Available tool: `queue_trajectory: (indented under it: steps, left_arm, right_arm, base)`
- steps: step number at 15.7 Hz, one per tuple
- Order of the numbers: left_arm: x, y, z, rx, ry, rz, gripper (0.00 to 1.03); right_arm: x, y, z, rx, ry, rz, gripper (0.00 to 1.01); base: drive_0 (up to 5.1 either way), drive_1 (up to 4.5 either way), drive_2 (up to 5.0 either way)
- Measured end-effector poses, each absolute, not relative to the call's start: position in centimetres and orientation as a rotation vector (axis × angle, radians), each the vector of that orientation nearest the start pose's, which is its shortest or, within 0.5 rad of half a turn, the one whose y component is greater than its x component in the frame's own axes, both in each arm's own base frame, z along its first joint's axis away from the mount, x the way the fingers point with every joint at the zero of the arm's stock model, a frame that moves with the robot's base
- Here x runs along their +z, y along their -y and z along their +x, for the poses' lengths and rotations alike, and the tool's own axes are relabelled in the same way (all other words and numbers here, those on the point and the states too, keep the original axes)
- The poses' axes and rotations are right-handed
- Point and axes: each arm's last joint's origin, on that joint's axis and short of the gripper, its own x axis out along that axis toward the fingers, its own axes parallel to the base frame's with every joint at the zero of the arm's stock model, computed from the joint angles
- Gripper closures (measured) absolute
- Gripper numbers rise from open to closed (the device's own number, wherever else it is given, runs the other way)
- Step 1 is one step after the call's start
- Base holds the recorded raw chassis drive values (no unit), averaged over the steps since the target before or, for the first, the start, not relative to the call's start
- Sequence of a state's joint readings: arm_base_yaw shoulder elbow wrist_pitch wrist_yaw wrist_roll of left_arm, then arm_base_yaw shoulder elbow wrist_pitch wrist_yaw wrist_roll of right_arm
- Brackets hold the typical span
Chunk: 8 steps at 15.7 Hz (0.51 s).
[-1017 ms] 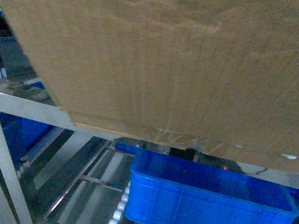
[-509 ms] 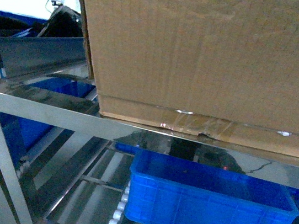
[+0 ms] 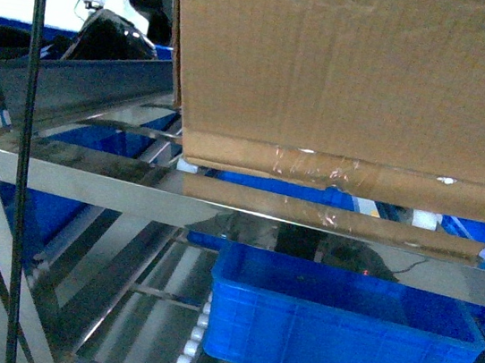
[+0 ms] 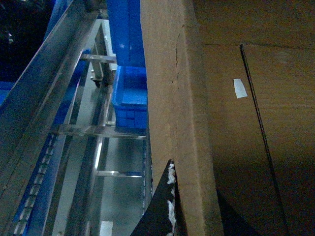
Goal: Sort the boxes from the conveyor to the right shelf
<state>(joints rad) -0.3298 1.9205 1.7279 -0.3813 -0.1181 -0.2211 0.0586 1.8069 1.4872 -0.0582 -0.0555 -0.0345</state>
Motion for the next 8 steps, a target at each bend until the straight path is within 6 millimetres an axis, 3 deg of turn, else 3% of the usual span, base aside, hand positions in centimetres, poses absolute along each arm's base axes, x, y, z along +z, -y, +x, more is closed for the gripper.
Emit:
queue_trajectory:
  steps: [4,5,8]
  left_arm:
    - [31.2,14.3,43.8,-0.144,-0.597,-0.085,0.99]
    - [31.2,14.5,43.9,-0.145,-0.587,-0.085,0.95]
    - [31.4,14.6,44.3,-0.109,-0.493,-0.148,0.69]
  right_arm:
    - [30.4,-2.7,43.1,0.118,-0.385,-0.034,0.94]
    - [30.3,-2.7,43.4,0.114,-0.362,-0.036,0.80]
    - [30.6,-2.9,43.8,0.079,-0.293,-0.053,0.54]
  base:
    - [0.0,0.00,0.0]
    - [0.0,0.00,0.0]
    - [0.0,0.00,0.0]
